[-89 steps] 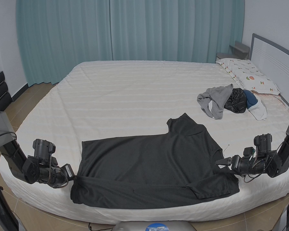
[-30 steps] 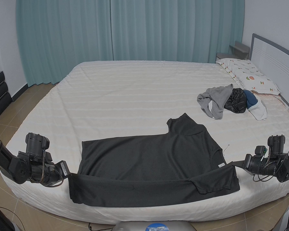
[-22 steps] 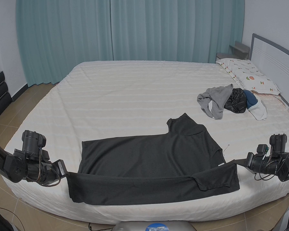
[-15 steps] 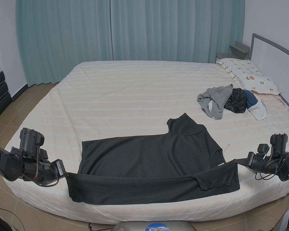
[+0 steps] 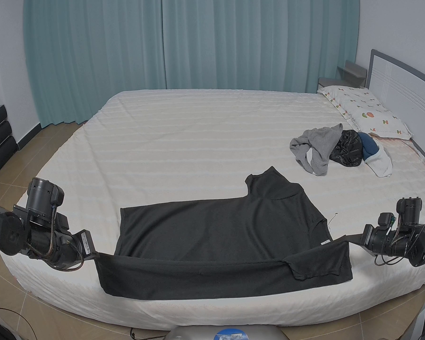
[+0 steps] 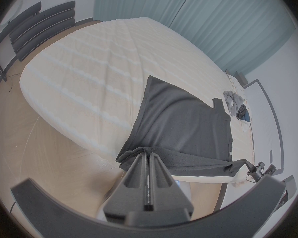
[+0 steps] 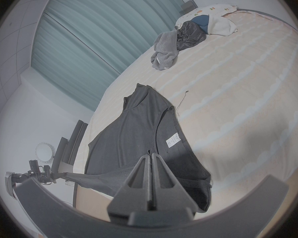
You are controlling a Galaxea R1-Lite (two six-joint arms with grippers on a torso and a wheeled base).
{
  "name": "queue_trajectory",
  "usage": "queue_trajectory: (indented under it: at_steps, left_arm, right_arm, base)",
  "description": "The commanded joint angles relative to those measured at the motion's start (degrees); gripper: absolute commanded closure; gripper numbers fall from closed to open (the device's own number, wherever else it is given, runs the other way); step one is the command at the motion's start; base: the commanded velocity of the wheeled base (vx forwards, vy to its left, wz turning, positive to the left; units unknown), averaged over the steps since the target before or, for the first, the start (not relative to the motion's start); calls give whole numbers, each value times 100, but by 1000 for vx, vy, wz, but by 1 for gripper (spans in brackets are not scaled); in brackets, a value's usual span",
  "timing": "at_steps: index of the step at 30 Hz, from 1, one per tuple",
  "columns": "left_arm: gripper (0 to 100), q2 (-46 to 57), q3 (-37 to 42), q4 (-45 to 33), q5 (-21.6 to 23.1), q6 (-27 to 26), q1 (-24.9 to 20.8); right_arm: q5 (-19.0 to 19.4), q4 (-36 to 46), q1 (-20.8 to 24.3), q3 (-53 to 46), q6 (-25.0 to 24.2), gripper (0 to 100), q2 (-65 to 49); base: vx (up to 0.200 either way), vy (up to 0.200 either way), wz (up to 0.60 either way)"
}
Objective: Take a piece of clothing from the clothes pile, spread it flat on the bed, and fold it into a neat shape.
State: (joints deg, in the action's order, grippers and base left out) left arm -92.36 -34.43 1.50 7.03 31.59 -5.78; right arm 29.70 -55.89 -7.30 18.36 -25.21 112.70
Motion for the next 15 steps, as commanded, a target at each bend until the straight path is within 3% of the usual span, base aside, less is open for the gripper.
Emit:
queue_trajectory:
  at_steps: [1,8,15]
  left_arm:
    - [100,-547,-55,35,-9,-12,7]
    - [100,-1382,-381,184,-9,67,121]
    - [100,-2173,-416,1318,0,524,209]
  right_arm:
    - [-8,17,36,10,-1,100,94]
    - [-43,-36,124,230,-1,100,481]
    - [-52,-27,168,651,-1,100,999]
  base:
    - [0,0,0]
    - [0,0,0]
    - [0,0,0]
